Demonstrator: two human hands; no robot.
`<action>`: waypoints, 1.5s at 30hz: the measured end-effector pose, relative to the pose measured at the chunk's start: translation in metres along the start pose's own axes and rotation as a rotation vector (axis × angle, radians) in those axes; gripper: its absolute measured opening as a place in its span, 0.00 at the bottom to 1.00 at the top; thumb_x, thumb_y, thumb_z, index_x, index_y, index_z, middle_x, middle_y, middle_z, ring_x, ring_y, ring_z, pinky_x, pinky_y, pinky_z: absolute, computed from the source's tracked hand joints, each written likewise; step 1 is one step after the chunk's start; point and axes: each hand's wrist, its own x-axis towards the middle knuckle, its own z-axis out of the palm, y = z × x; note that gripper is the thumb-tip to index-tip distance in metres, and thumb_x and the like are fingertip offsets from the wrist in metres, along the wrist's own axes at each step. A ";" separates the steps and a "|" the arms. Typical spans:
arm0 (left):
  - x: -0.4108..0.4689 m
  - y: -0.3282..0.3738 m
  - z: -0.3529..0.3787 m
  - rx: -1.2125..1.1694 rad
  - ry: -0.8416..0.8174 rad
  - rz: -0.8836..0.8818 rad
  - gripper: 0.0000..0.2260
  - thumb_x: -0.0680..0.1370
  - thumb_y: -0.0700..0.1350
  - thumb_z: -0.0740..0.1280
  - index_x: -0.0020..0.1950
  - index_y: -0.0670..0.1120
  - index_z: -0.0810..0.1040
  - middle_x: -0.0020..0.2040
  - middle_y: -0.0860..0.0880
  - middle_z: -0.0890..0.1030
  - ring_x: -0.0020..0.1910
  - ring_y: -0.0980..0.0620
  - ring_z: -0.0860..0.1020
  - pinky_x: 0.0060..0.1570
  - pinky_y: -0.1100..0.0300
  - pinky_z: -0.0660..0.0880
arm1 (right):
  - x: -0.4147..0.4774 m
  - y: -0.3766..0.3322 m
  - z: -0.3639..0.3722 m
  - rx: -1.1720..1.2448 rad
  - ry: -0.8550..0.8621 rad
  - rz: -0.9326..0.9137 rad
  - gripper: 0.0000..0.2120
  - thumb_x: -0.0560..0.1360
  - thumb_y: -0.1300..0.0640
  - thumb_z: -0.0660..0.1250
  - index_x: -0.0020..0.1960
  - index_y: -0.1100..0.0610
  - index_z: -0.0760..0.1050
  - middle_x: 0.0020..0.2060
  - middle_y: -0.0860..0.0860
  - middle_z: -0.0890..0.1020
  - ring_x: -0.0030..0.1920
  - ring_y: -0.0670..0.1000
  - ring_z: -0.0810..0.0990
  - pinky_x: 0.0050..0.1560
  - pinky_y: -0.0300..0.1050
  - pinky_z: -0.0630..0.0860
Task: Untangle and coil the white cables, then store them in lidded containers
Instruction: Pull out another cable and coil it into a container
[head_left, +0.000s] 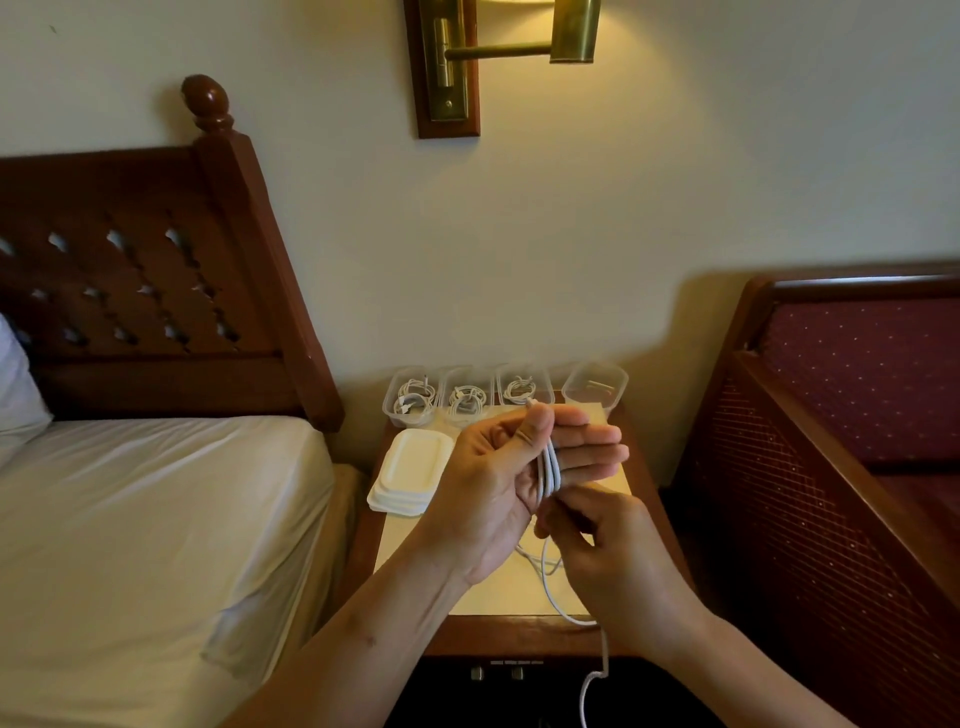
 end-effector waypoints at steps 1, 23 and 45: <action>0.002 -0.001 0.000 0.042 0.032 0.003 0.15 0.84 0.43 0.59 0.59 0.33 0.80 0.57 0.33 0.84 0.57 0.35 0.84 0.56 0.49 0.82 | 0.000 -0.001 0.000 0.007 -0.029 0.036 0.12 0.82 0.63 0.66 0.44 0.50 0.81 0.34 0.40 0.82 0.35 0.43 0.78 0.35 0.35 0.72; -0.014 -0.006 -0.030 0.430 -0.360 -0.346 0.21 0.89 0.44 0.51 0.64 0.27 0.73 0.39 0.39 0.80 0.27 0.49 0.62 0.30 0.61 0.62 | 0.031 -0.011 -0.078 -0.141 -0.128 -0.486 0.04 0.74 0.55 0.78 0.48 0.54 0.88 0.40 0.47 0.83 0.37 0.48 0.81 0.35 0.39 0.75; -0.013 -0.008 0.004 -0.186 -0.250 -0.035 0.18 0.87 0.44 0.55 0.60 0.33 0.79 0.53 0.33 0.84 0.51 0.38 0.86 0.53 0.49 0.83 | 0.019 0.001 -0.014 0.607 -0.069 0.016 0.22 0.80 0.70 0.65 0.42 0.44 0.84 0.33 0.46 0.80 0.33 0.40 0.78 0.35 0.32 0.75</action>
